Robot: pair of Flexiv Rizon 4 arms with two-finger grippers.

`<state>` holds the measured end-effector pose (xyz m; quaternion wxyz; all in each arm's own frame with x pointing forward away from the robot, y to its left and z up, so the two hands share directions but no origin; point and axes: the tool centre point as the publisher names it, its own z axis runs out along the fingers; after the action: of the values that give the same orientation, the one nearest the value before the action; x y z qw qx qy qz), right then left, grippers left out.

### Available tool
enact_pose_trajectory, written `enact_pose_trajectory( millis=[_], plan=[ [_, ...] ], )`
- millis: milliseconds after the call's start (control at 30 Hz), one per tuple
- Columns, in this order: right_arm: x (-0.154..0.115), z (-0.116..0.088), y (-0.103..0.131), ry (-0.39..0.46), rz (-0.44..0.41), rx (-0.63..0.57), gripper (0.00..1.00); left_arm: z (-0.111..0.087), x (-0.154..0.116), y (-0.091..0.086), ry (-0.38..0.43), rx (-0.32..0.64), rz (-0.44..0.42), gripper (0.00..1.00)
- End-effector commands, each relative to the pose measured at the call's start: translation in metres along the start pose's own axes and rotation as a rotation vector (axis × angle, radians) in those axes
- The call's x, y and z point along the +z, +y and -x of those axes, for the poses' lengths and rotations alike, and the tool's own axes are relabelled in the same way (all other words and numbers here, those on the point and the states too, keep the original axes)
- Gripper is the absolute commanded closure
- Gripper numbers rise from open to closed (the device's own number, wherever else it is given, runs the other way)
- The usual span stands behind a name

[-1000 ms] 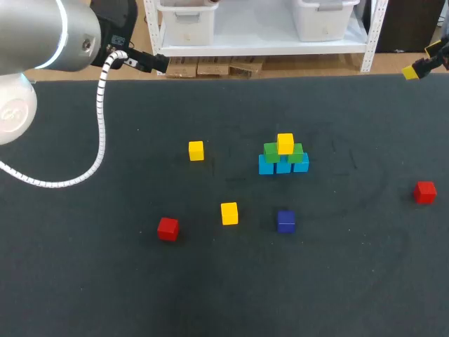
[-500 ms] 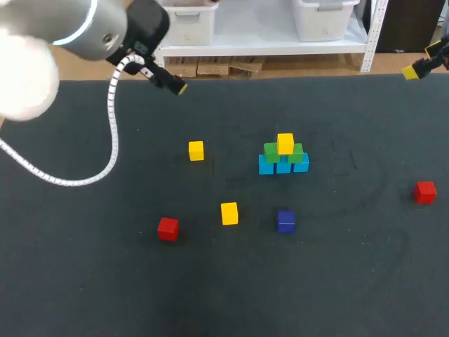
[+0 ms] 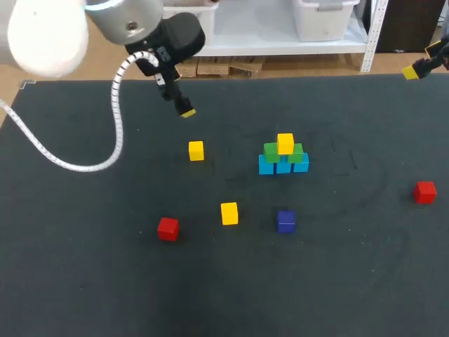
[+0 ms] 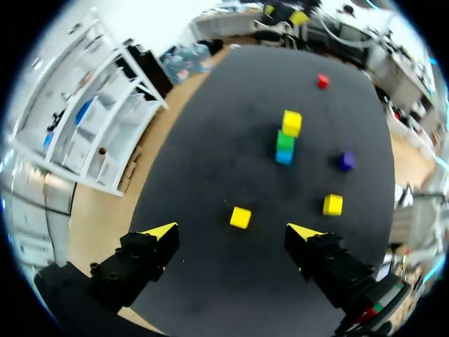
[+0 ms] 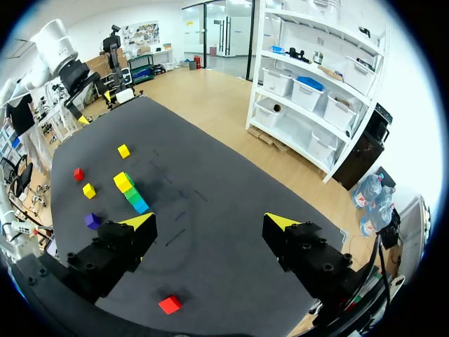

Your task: Place the blue cubes, place green cubes on the blue cubes, place the yellow cubes on the green cubes, then place the red cubes on the yellow cubes, and place purple cube on the red cubes.

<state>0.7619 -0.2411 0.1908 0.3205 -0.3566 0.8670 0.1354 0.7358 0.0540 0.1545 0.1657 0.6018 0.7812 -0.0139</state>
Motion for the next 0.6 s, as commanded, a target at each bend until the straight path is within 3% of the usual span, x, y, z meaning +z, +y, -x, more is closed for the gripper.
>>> enact_pose_trajectory(
  millis=[33,367,600],
  plan=[
    [0.0,0.0,0.0,-0.002,0.002,-0.001,0.0,0.0,0.008,0.007,0.121,0.174,-0.21,0.0],
    [0.0,0.0,0.0,-0.002,0.002,-0.001,0.0,0.009,0.04,-0.008,0.215,0.323,-0.331,0.0],
    [0.0,0.0,0.0,-0.002,0.002,-0.001,0.0,0.013,0.058,-0.01,0.222,0.306,-0.376,0.0]
  ],
)
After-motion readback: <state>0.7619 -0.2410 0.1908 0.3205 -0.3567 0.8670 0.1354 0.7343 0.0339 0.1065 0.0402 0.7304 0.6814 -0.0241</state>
